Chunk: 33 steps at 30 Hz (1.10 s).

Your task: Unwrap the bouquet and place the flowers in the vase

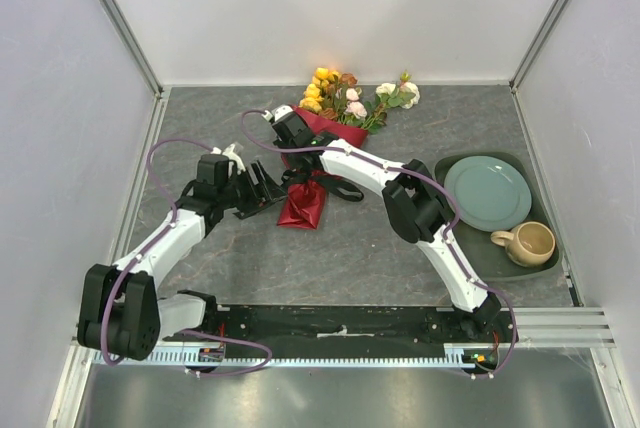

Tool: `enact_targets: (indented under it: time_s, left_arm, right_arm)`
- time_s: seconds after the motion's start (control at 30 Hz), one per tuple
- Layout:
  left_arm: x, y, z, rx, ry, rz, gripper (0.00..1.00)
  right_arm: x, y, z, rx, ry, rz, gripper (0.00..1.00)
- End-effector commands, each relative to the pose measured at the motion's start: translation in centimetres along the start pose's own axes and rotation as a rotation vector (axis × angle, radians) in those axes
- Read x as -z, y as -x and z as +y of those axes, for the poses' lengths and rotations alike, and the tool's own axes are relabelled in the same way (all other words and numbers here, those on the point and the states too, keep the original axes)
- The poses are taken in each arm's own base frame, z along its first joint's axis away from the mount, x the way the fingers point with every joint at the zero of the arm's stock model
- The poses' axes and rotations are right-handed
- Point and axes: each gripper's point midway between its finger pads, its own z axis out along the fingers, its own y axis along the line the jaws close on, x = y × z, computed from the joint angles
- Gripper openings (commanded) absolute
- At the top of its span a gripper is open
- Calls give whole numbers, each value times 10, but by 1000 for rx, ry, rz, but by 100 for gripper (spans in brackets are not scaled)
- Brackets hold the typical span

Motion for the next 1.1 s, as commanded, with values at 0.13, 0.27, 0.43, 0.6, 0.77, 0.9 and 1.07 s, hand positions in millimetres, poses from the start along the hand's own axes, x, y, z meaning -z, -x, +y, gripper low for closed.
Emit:
enact_targets:
  time_s: [0.13,0.27,0.43,0.6,0.77,0.9,1.07]
  left_arm:
    - [-6,-1,-7,44,-53,-1,75]
    - [-4,-5,0,76,-45,-34,74]
    - [-5,-8,0,105,-64,-46,71]
    - [-4,-7,-8,94,-96,-39,72]
    - [0,-4,-9,90,-94,-57,72]
    - [7,8,-10,54,-67,-110,71]
    - [9,16,-18,24,-69,-106,69]
  right_arm:
    - [49,63,-1,-87,27,-152,0]
    - [78,83,-7,-130,32,-206,0]
    - [90,80,-6,-146,55,-203,0]
    - [86,75,-8,-136,51,-191,3]
    - [88,75,-9,-155,47,-193,0]
    - [92,66,-13,-165,30,-178,0]
    - [97,54,-16,-186,22,-175,0]
